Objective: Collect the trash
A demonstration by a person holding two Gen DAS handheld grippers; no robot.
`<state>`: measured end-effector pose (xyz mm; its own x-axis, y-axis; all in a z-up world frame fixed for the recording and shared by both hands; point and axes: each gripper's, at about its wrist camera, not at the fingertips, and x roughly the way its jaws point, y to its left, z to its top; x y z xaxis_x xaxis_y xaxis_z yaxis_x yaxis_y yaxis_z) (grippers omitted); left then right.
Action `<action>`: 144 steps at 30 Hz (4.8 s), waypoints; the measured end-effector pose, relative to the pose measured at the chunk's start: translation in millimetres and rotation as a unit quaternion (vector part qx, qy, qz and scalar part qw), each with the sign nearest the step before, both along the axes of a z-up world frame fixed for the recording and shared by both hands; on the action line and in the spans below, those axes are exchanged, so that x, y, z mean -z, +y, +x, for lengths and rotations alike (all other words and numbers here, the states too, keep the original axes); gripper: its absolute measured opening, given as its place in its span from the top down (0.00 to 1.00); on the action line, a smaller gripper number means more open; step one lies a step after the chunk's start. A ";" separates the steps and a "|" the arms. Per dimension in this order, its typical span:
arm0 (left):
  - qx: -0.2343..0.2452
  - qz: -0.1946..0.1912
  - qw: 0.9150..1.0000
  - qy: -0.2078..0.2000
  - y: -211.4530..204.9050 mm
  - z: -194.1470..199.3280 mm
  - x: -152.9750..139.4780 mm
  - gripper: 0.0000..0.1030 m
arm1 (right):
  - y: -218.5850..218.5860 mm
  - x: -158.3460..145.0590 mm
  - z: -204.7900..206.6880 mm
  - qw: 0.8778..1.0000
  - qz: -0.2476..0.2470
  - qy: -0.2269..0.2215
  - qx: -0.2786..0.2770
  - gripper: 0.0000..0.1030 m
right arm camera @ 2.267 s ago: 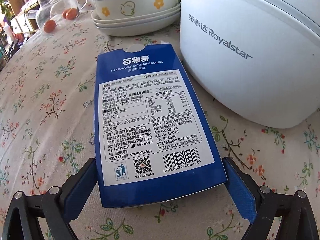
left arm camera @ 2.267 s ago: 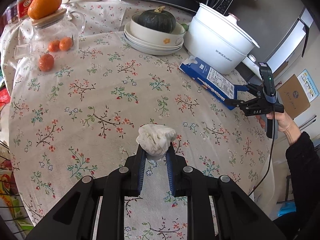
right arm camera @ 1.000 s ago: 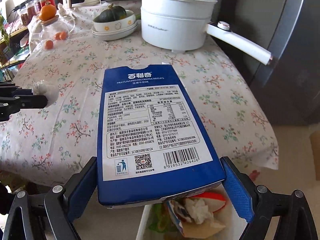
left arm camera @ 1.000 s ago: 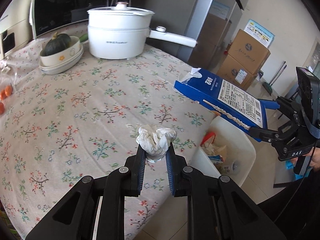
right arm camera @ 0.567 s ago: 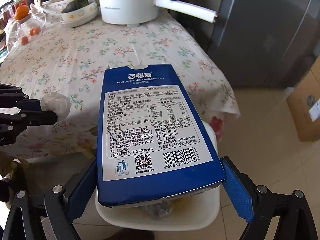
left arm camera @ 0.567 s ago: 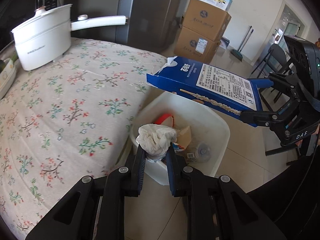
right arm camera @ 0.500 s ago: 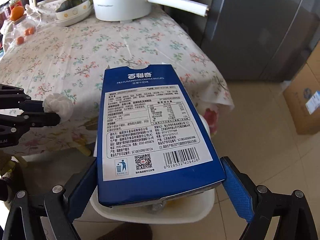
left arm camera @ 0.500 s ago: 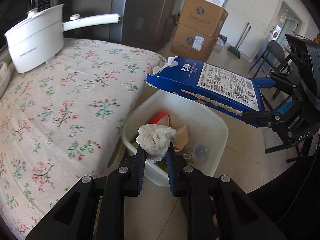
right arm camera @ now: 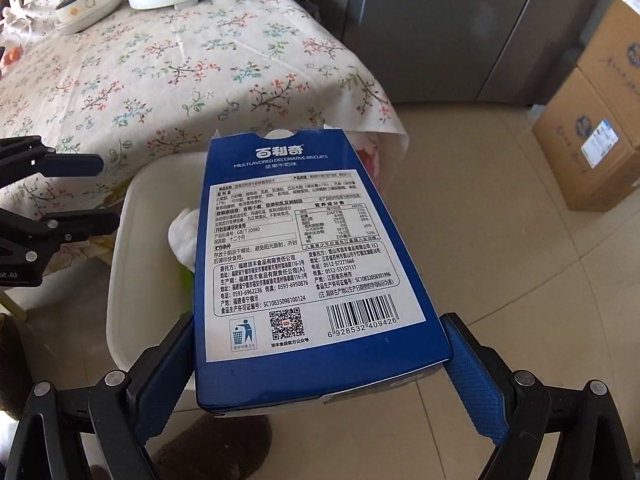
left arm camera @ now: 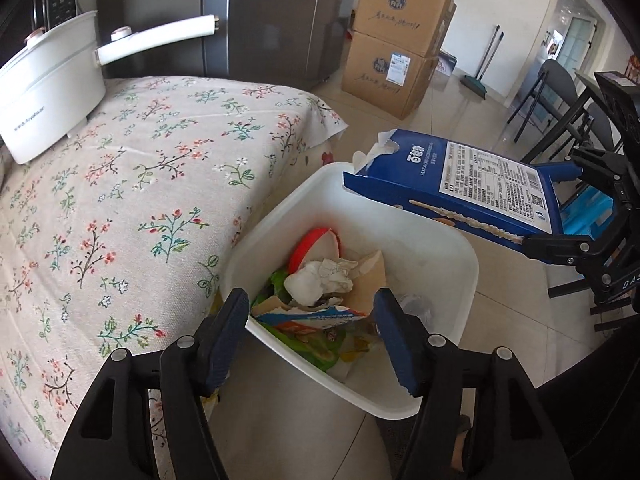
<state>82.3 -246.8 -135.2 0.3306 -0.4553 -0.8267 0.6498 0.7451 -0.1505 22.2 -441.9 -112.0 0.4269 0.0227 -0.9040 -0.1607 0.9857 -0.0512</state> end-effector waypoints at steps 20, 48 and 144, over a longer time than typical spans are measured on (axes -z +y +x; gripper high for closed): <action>-0.101 0.018 0.994 -0.034 93.8 -24.8 -42.8 0.14 | 49.1 13.5 30.5 0.999 -0.020 0.046 -0.017 0.04; -0.338 0.035 0.937 -0.083 248.2 -107.6 -87.1 0.00 | 190.4 -65.6 -31.7 0.989 0.063 -0.130 0.013 0.00; -0.342 0.013 0.933 -0.111 243.3 -118.0 -92.0 0.00 | 210.1 -65.0 -38.6 0.980 0.026 -0.180 0.080 0.00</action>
<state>-35.6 -3.5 -43.2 0.7005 -0.0564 -0.7114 0.0348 0.9984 -0.0449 -16.4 -231.9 -47.0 0.7196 -0.0290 -0.6938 0.0155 0.9996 -0.0257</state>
